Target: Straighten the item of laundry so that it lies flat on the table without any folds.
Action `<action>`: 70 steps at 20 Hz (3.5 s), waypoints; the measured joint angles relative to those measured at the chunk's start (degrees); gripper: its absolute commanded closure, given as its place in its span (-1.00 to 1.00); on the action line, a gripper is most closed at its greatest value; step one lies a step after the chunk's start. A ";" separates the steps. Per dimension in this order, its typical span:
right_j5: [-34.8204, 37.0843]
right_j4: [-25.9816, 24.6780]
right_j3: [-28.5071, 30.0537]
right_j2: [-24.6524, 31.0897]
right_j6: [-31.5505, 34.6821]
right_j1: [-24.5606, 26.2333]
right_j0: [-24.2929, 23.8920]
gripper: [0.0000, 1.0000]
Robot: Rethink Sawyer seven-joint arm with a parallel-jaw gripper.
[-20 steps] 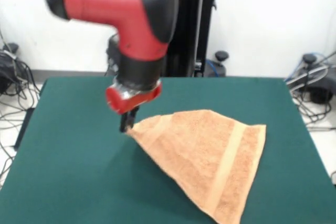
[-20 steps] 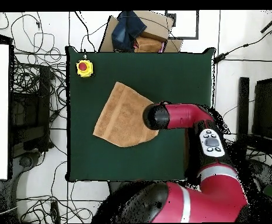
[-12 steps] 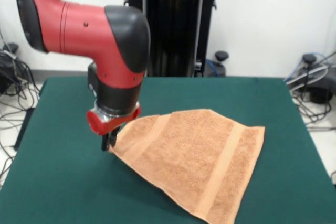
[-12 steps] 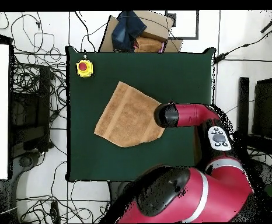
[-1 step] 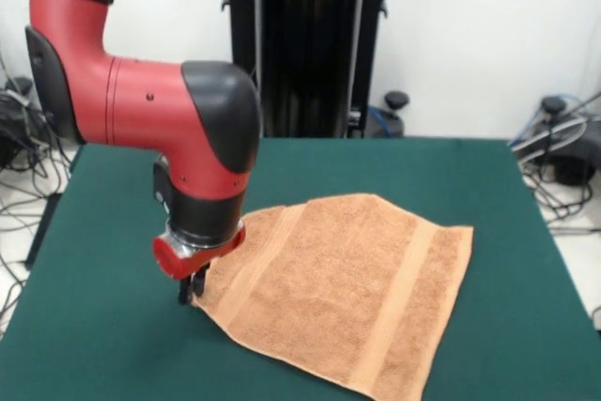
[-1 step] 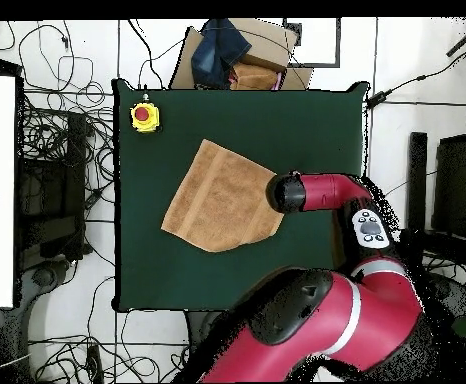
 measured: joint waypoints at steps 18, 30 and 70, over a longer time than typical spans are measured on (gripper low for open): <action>1.69 -2.89 -7.79 0.47 -0.33 2.98 -1.99 1.00; 4.15 -1.91 -7.90 1.17 -0.54 4.92 -6.30 1.00; -0.61 -1.88 -7.32 -3.00 -0.54 5.15 -3.20 1.00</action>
